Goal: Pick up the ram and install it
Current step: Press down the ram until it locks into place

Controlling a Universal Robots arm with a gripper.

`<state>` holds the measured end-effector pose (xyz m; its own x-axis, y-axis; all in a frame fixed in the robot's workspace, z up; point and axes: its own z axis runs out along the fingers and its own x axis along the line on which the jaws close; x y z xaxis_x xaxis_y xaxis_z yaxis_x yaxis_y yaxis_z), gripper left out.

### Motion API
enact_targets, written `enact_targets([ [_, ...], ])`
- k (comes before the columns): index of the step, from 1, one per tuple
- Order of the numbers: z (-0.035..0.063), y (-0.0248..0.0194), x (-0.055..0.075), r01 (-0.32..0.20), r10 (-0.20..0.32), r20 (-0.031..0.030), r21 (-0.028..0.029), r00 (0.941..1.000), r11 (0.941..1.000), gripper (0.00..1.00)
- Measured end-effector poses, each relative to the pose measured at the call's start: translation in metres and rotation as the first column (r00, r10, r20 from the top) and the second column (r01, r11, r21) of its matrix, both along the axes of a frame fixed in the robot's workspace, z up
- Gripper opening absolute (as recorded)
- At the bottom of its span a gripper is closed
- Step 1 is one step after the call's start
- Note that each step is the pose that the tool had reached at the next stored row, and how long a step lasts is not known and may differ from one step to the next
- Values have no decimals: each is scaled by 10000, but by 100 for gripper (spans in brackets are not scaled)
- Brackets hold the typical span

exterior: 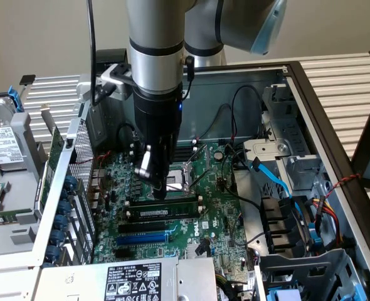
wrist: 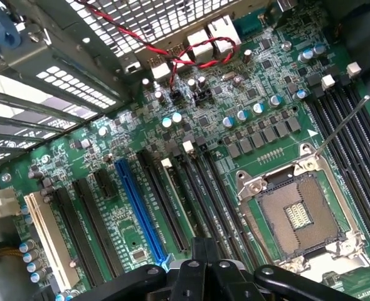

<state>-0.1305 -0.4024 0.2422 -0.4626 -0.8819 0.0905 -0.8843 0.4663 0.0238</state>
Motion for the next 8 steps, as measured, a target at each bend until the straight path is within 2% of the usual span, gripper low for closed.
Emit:
enact_targets([
  [8, 0, 0, 0, 736, -734, 167, -68, 9972, 9973, 10],
])
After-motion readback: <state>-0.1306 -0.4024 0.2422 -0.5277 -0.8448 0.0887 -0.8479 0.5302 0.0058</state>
